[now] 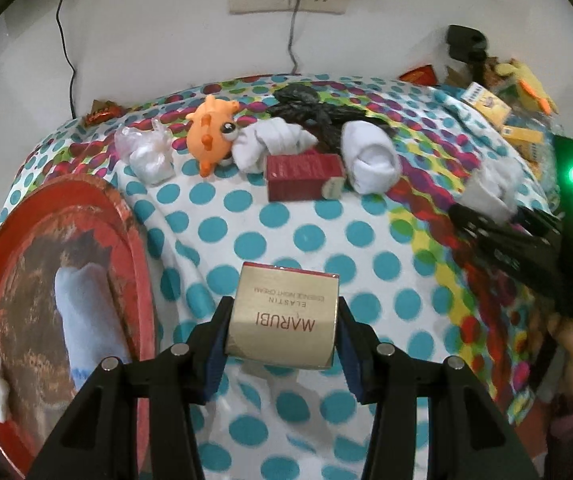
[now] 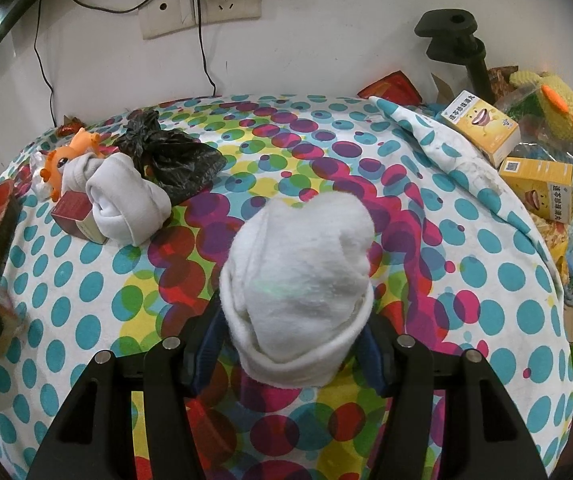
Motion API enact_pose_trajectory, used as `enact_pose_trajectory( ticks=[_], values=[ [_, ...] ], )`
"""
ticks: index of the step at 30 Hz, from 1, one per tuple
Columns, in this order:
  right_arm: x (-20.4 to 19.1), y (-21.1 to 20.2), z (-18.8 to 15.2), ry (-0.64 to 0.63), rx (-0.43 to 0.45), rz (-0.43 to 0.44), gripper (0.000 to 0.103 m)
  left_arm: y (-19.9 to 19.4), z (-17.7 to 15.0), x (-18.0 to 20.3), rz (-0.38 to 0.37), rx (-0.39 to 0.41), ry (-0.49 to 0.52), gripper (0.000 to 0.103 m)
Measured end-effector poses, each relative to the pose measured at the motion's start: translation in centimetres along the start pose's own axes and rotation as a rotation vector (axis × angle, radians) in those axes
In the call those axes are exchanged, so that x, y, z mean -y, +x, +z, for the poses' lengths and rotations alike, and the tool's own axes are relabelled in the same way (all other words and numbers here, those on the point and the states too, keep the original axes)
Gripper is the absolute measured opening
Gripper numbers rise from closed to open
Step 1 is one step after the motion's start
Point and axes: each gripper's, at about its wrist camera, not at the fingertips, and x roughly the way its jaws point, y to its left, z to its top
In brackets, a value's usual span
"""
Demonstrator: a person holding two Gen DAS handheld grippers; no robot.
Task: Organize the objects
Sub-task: 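Carry the MARUBI box into the red tray and open the left tool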
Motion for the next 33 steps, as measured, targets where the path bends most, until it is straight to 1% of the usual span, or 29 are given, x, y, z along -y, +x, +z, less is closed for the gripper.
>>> enact_pose_trajectory(
  ticks=[3,4,9,12,15,18,21,23,26,27,29,33],
  values=[
    [0.1,0.0,0.0,0.002,0.000,0.002,0.057,-1.1,-0.8,0.1,-0.029,-0.006,0.008,0.048],
    [0.1,0.0,0.0,0.000,0.000,0.000,0.057,-1.4,-1.0,0.1,-0.029,-0.006,0.008,0.048],
    [0.2,0.0,0.0,0.000,0.000,0.001,0.057,-3.0,-1.7,-0.7,-0.010,0.014,0.014,0.048],
    [0.2,0.0,0.0,-0.001,0.000,0.000,0.057,-4.2,-2.0,-2.0,-0.002,0.023,-0.009,0.048],
    [0.2,0.0,0.0,-0.002,0.000,0.000,0.057,-5.4,-2.4,-3.9,0.030,0.037,-0.039,0.049],
    [0.2,0.0,0.0,-0.001,0.000,0.001,0.057,-6.3,-2.7,-6.8,0.071,0.036,-0.080,0.049],
    [0.2,0.0,0.0,-0.004,0.000,0.003,0.057,-6.9,-3.2,-9.8,0.088,0.031,-0.139,0.049],
    [0.3,0.0,0.0,-0.004,0.000,0.003,0.057,-7.3,-3.6,-11.9,0.143,0.037,-0.166,0.049],
    [0.3,0.0,0.0,-0.006,0.000,0.004,0.057,-7.4,-3.9,-15.4,0.207,0.043,-0.215,0.049],
    [0.3,0.0,0.0,-0.005,0.000,0.005,0.057,-7.3,-3.9,-16.6,0.216,0.041,-0.233,0.049],
    [0.3,0.0,0.0,-0.006,0.000,0.004,0.057,-7.3,-3.9,-19.1,0.239,0.050,-0.286,0.049],
    [0.3,0.0,0.0,-0.006,-0.001,0.004,0.057,-6.6,-3.7,-23.9,0.282,0.036,-0.388,0.049]
  ],
)
